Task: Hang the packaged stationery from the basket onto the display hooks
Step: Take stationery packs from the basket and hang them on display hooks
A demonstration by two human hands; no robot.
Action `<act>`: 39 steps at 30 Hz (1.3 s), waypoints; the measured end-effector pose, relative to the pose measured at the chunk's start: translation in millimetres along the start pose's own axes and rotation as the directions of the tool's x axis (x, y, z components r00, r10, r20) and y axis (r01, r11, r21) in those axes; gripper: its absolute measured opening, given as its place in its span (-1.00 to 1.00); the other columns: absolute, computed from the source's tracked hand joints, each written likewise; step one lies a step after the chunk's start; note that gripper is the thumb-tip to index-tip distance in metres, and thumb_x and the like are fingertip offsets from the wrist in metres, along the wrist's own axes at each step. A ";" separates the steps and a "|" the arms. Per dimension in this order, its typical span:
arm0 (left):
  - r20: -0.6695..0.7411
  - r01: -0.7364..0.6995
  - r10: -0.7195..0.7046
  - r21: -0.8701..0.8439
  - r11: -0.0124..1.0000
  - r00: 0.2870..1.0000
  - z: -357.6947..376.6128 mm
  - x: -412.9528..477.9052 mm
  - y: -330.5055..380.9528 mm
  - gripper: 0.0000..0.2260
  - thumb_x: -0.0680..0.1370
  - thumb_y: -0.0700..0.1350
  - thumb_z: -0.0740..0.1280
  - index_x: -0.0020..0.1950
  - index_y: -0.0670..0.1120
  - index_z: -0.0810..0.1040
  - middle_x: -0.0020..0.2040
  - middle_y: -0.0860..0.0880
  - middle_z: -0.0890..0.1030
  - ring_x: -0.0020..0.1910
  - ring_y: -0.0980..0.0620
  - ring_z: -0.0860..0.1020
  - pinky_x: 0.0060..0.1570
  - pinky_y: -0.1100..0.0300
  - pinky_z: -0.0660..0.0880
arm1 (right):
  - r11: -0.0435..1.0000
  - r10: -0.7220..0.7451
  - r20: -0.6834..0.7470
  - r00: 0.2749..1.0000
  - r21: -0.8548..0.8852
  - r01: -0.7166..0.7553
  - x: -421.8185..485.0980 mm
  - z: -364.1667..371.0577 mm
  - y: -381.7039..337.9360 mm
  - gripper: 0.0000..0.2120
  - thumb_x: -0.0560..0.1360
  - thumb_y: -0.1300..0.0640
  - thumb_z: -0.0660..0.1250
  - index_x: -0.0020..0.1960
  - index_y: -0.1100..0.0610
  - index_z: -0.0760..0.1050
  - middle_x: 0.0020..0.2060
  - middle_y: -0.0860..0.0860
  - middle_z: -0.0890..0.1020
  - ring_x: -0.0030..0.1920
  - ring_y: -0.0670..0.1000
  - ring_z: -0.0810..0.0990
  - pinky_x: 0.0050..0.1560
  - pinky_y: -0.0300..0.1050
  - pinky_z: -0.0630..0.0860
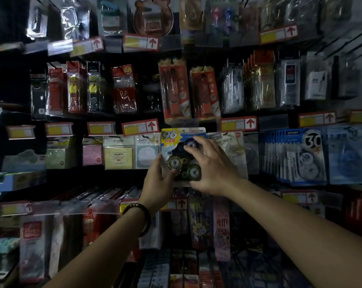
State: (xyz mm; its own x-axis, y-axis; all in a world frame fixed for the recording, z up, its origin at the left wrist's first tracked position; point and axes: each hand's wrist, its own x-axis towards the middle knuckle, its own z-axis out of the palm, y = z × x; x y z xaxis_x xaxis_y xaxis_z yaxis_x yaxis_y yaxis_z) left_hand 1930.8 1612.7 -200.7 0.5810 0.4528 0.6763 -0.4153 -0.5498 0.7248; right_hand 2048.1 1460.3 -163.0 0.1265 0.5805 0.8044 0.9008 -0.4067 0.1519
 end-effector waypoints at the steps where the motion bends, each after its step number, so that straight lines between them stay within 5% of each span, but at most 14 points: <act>1: -0.002 -0.011 0.011 0.021 1.000 1.000 -0.9 -0.7 1.1 -0.47 0.73 -0.10 0.33 0.68 -0.02 0.27 0.56 -0.06 0.49 0.55 -0.07 0.46 0.52 -0.20 0.43 | 1.000 0.002 -0.001 1.000 -0.006 -0.002 0.4 0.4 0.0 0.02 0.26 -0.24 0.57 0.61 -0.01 0.27 0.60 0.08 0.18 0.60 0.16 0.15 0.53 0.24 0.35; 6: 0.005 -0.034 0.033 0.049 0.998 0.999 -2.4 -1.2 8.6 -0.64 0.72 -0.11 0.34 0.52 0.09 0.46 0.29 0.06 0.68 0.28 0.03 0.66 0.32 -0.15 0.61 | 1.000 0.009 -0.008 1.000 -0.017 -0.009 2.8 -1.3 0.8 0.00 0.27 -0.24 0.56 0.62 -0.01 0.28 0.60 0.09 0.19 0.60 0.16 0.14 0.57 0.23 0.29; 13: 0.038 -0.029 0.025 0.106 0.994 0.999 -4.1 -5.6 12.1 -0.69 0.71 -0.05 0.35 0.47 0.11 0.50 0.25 0.09 0.70 0.23 0.04 0.68 0.26 -0.15 0.64 | 1.000 0.027 0.033 0.999 0.004 -0.027 -0.2 -6.0 2.2 0.02 0.25 -0.25 0.53 0.62 -0.02 0.28 0.59 0.06 0.18 0.58 0.13 0.12 0.56 0.18 0.26; 18: -0.015 0.026 -0.023 0.243 0.970 1.000 -3.7 4.1 5.9 -0.83 0.68 -0.02 0.40 0.17 -0.09 0.55 0.02 -0.07 0.71 0.00 -0.09 0.68 0.07 -0.24 0.65 | 0.999 0.027 0.091 0.995 -0.042 -0.023 4.8 -5.3 0.4 0.01 0.29 -0.25 0.54 0.64 -0.02 0.24 0.59 0.06 0.16 0.57 0.14 0.11 0.59 0.18 0.24; 21: -0.028 0.059 -0.052 0.381 0.923 0.998 -1.9 10.9 0.5 -0.74 0.67 0.05 0.40 0.03 -0.13 0.49 -0.09 -0.12 0.68 -0.12 -0.15 0.63 -0.06 -0.17 0.61 | 0.989 0.031 0.114 0.993 -0.144 -0.014 7.9 1.2 -3.2 0.00 0.33 -0.19 0.57 0.64 -0.01 0.20 0.61 0.09 0.11 0.59 0.18 0.08 0.60 0.18 0.20; 26: 0.008 0.071 -0.086 0.487 0.871 0.996 -1.5 17.7 -4.9 -0.76 0.65 0.05 0.40 0.15 -0.10 0.54 0.04 -0.13 0.67 0.05 -0.17 0.66 -0.04 -0.04 0.63 | 0.984 0.072 0.174 0.982 -0.171 -0.042 7.0 6.2 -3.9 0.00 0.41 -0.14 0.58 0.68 0.01 0.12 0.66 0.12 0.01 0.64 0.20 0.03 0.61 0.16 0.17; 29: -0.014 0.105 -0.119 0.569 0.815 0.993 -6.2 7.2 -7.8 -0.53 0.61 0.06 0.43 0.48 -0.02 0.46 0.30 -0.20 0.57 0.32 -0.27 0.53 0.32 -0.18 0.54 | 0.984 0.082 0.189 0.979 -0.173 -0.048 -0.8 5.4 -8.5 -0.04 0.45 -0.18 0.54 0.67 0.06 0.14 0.67 0.16 -0.04 0.66 0.22 -0.02 0.62 0.17 0.12; 31: -0.040 0.105 -0.101 0.594 0.798 0.994 -11.3 -8.6 -4.9 -0.44 0.58 0.01 0.45 0.56 -0.04 0.40 0.33 -0.19 0.50 0.36 -0.28 0.50 0.38 -0.17 0.50 | 0.981 0.055 0.169 0.984 -0.194 -0.021 -9.3 0.7 -12.5 -0.13 0.49 -0.12 0.49 0.65 0.09 0.18 0.68 0.19 -0.04 0.67 0.22 -0.06 0.65 0.19 0.03; 35: -0.038 -0.089 0.149 0.647 0.757 0.988 -22.3 -56.9 12.8 -0.60 0.56 -0.10 0.47 0.39 -0.04 0.56 0.20 -0.08 0.56 0.22 -0.20 0.56 0.23 -0.11 0.54 | 0.981 -0.071 0.114 0.991 -0.172 0.090 -34.2 -16.7 -25.7 -0.40 0.51 0.06 0.43 0.52 0.17 0.44 0.62 0.25 0.24 0.63 0.26 0.17 0.61 0.22 0.12; 39: 0.064 -0.288 0.315 0.607 0.740 0.947 -28.3 -134.8 16.4 -0.79 0.60 -0.01 0.36 0.24 0.08 0.55 0.08 0.16 0.56 0.06 0.15 0.55 0.05 0.24 0.51 | 0.991 -0.134 -0.128 0.983 -0.006 0.134 -89.5 -9.4 -48.5 -0.70 0.49 0.09 0.43 0.17 0.19 0.64 0.19 0.15 0.59 0.25 0.22 0.54 0.21 0.20 0.50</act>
State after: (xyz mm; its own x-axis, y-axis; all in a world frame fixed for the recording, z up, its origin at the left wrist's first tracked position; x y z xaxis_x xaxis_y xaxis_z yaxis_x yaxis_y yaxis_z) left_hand 1825.9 1562.6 -276.3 0.4640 0.2103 0.8605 -0.0494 -0.9637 0.2622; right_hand 1989.3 1421.5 -237.0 -0.0490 0.5349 0.8435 0.9073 -0.3293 0.2616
